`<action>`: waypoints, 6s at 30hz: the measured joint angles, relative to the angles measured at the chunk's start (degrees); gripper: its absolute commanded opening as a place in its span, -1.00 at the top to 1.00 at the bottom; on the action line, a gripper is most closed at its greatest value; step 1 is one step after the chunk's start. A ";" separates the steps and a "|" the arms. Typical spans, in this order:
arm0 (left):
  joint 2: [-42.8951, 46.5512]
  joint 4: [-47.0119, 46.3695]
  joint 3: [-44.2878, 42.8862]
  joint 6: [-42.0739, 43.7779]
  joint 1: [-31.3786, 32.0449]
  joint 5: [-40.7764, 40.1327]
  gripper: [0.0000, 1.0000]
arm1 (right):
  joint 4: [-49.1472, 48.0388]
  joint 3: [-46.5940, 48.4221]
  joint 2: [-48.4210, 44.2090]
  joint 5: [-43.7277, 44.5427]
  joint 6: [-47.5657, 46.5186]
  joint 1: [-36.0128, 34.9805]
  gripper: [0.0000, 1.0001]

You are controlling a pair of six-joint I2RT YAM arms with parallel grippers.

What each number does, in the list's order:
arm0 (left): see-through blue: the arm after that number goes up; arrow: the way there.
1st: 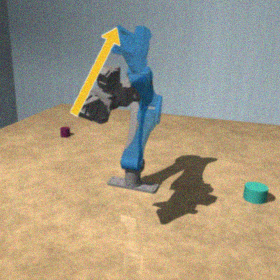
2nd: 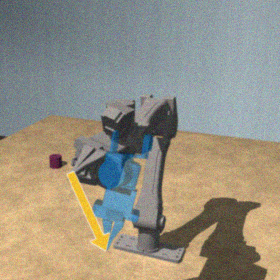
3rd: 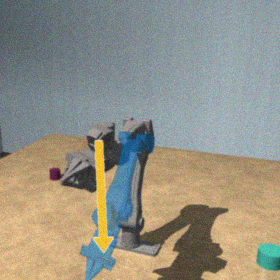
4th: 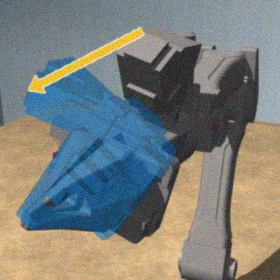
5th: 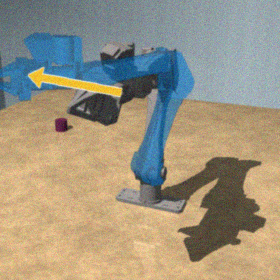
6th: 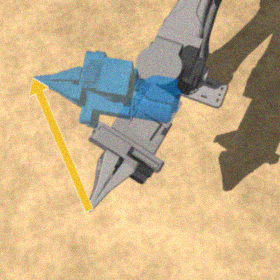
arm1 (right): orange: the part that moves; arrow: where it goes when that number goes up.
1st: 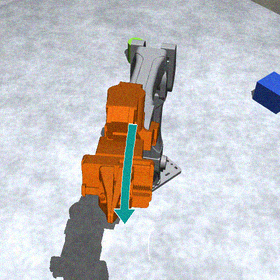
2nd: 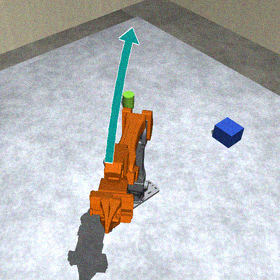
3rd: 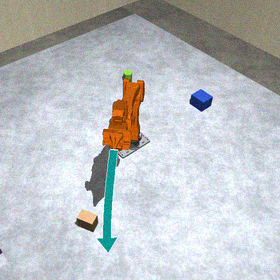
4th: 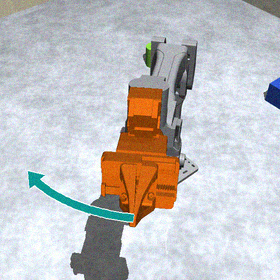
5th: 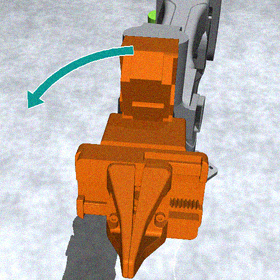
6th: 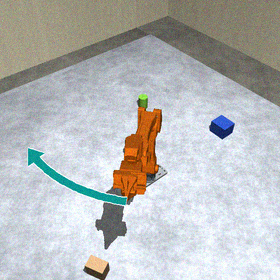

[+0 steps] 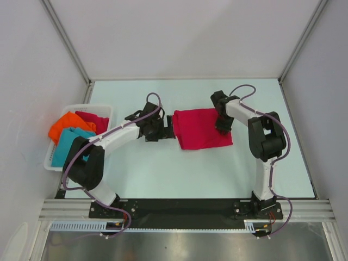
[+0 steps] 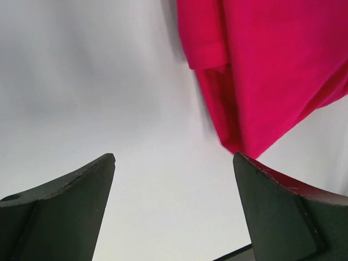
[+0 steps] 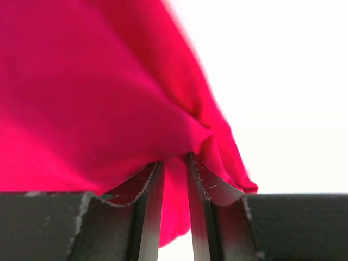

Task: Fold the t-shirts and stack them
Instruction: Put the neatly folded tshirt into the corner of the board with the right arm

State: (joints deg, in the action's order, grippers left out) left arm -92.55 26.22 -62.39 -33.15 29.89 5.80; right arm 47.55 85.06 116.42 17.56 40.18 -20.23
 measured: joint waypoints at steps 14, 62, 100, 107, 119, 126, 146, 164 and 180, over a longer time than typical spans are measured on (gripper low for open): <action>0.90 0.04 1.03 0.00 0.00 0.31 -0.90 | 1.99 13.42 8.63 0.44 -2.40 10.64 0.46; 7.37 1.07 3.54 0.15 -1.40 0.39 -0.91 | 3.65 30.67 19.87 2.34 -4.50 -1.73 0.51; 18.34 4.04 3.91 0.74 -5.18 2.64 -0.92 | 3.52 4.83 -4.57 18.97 1.09 33.70 0.65; 18.80 4.02 4.66 0.72 -5.18 3.56 -0.92 | 2.93 5.03 -8.94 20.65 -1.20 31.12 0.62; 19.89 3.87 6.58 0.70 -5.20 3.61 -0.92 | 4.94 14.51 4.72 16.48 -4.55 16.46 0.62; 19.98 3.96 6.58 0.70 -5.22 3.56 -0.92 | 6.38 22.69 14.49 14.49 -6.82 15.21 0.60; 21.44 8.02 2.91 1.75 -5.27 2.91 -0.92 | 7.56 32.39 20.52 8.70 -5.70 28.09 0.59; 21.44 9.11 1.95 2.19 -5.33 2.93 -0.92 | 1.66 22.69 15.54 14.12 -1.46 35.52 0.63; 22.64 9.16 1.77 2.16 -5.66 3.39 -0.92 | 1.07 13.03 9.88 17.81 0.09 41.94 0.65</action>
State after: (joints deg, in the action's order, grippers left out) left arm -69.91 35.38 -60.62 -30.98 24.23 9.19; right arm 48.62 98.08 126.30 35.38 40.27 21.71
